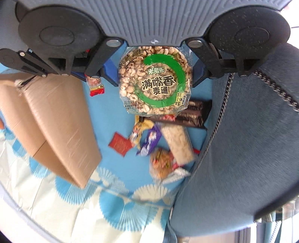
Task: Organize snacks
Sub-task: 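Carry both snacks over the box and open both grippers to drop them, then move both grippers back toward the snack pile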
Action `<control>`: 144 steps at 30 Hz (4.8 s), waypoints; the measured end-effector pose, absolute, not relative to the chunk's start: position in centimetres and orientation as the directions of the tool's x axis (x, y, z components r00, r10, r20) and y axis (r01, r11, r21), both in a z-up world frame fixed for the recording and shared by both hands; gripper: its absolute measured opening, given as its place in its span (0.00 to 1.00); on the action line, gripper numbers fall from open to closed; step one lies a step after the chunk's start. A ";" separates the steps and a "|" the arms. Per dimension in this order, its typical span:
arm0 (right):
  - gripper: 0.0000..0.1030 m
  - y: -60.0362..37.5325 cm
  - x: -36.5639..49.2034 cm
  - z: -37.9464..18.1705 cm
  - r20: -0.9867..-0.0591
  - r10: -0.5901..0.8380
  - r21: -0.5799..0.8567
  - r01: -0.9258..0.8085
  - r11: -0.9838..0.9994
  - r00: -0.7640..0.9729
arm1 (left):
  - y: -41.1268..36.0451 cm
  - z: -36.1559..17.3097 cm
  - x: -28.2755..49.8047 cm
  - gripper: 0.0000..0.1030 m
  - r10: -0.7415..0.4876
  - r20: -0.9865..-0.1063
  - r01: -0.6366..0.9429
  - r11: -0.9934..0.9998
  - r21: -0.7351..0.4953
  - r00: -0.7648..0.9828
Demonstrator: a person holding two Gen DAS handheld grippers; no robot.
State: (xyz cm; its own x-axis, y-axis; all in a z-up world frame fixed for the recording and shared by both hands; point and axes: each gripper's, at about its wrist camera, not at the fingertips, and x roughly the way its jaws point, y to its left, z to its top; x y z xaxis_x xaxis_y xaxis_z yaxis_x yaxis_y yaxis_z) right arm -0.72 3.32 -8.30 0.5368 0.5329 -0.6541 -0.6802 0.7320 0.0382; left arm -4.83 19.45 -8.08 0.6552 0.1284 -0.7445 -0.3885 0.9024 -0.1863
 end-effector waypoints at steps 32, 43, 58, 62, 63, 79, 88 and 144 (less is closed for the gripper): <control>0.17 -7.9 2.7 -2.8 -0.325 0.432 0.124 -0.415 0.901 0.841 | 14.6 -5.8 -5.8 0.81 0.141 -0.652 -0.262 0.961 -0.091 0.745; 0.17 -11.0 5.5 -4.2 -0.320 0.321 0.200 -0.267 0.943 0.891 | 11.5 -5.5 -4.0 0.81 0.160 -0.618 -0.202 0.979 0.001 0.770; 0.30 -13.2 5.7 -4.6 -0.273 0.138 0.205 -0.083 0.975 0.952 | 3.1 4.3 6.4 0.85 0.017 -0.436 -0.072 0.992 -0.108 0.900; 0.83 -13.6 5.6 -4.7 -0.271 0.066 0.206 -0.009 0.978 0.960 | 1.0 5.6 8.3 0.97 -0.040 -0.399 -0.008 0.993 -0.118 0.916; 0.83 -13.8 5.5 -4.7 -0.269 0.071 0.211 -0.014 0.977 0.961 | 0.9 5.3 8.5 0.97 -0.028 -0.415 -0.022 0.993 -0.114 0.909; 0.83 -13.9 5.8 -4.9 -0.300 0.073 0.214 -0.008 0.977 0.951 | 6.1 -3.5 5.8 0.65 0.099 -0.681 -0.330 0.918 -0.218 0.726; 0.83 -13.5 5.7 -4.8 -0.299 0.071 0.208 -0.007 0.978 0.952 | 3.7 -4.7 5.4 0.57 0.000 -0.699 -0.245 0.936 -0.251 0.715; 0.59 -5.4 0.9 -4.1 -0.299 0.360 -0.064 -0.394 0.917 0.884 | 21.9 -7.1 -3.0 0.43 0.155 -0.665 -0.397 0.889 -0.229 0.731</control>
